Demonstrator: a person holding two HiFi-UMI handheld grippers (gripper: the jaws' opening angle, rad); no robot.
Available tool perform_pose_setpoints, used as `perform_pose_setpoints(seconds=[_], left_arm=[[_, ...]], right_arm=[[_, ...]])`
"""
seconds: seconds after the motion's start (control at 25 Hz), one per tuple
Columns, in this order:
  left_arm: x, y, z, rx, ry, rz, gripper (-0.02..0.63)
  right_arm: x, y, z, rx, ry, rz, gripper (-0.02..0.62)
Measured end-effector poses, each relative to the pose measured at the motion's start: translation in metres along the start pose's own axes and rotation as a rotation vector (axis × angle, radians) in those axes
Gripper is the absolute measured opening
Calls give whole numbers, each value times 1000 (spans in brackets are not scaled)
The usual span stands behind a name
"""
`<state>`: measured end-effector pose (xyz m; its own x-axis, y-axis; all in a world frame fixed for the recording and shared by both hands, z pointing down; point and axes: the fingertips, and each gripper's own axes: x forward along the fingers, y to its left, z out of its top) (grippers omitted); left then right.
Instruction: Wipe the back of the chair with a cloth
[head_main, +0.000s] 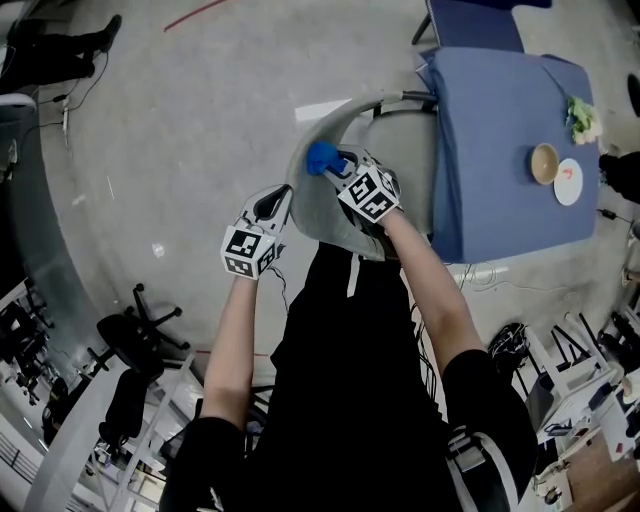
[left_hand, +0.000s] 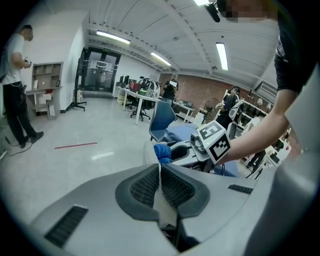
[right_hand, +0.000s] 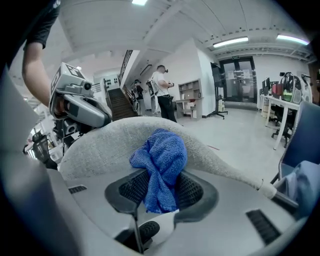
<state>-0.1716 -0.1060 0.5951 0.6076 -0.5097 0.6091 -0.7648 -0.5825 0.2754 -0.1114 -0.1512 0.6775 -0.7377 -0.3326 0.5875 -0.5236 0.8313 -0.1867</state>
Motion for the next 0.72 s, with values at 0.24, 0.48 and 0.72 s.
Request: perform_pose_setpoints(seconds=[0.24, 0.48, 0.72], left_arm=[[3, 0, 0, 3, 0, -8, 34], [3, 0, -1, -8, -5, -17, 34], [4, 2, -1, -23, -16, -27, 34]], right_arm=[[6, -25, -9, -26, 30, -34, 169], [12, -36, -20, -53, 67, -50, 169], [21, -40, -32, -128, 119, -68, 164]])
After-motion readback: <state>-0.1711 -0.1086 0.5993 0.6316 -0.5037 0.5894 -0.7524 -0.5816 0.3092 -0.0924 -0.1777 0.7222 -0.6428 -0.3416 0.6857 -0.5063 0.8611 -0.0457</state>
